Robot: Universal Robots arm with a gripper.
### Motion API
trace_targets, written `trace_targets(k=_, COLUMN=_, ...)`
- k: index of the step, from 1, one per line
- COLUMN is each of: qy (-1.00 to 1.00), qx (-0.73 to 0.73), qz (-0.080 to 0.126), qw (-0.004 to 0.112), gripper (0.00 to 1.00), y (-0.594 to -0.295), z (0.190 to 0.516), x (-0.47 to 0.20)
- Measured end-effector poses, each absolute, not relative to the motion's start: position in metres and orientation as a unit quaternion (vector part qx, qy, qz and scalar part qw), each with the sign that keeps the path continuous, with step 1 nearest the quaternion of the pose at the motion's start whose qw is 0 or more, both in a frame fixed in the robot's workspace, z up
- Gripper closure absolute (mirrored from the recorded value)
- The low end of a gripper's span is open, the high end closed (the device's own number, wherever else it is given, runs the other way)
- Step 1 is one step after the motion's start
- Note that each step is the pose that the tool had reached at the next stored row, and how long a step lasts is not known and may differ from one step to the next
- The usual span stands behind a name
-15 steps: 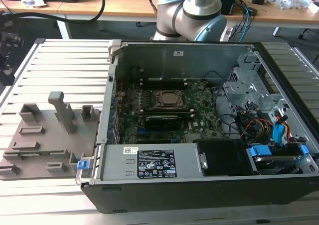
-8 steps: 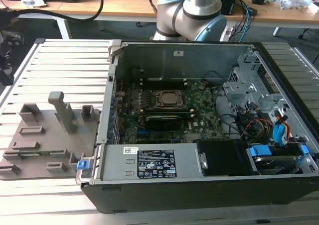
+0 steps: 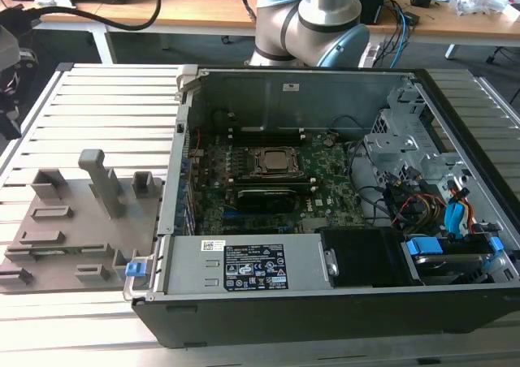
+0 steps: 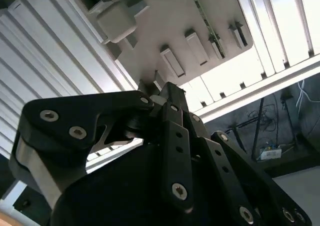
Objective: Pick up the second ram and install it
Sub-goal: 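Pick up the second ram and move it above second insertion slot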
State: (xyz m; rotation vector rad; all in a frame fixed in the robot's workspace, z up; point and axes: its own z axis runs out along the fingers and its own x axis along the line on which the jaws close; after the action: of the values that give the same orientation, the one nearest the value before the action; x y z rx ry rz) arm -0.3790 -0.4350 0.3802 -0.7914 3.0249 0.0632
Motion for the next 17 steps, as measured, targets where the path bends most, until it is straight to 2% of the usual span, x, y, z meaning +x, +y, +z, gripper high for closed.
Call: trace_targets(k=17, qy=0.926, qx=-0.376, qz=0.021, qw=0.004, gripper=0.89, y=-0.435, z=0.3801, x=-0.379)
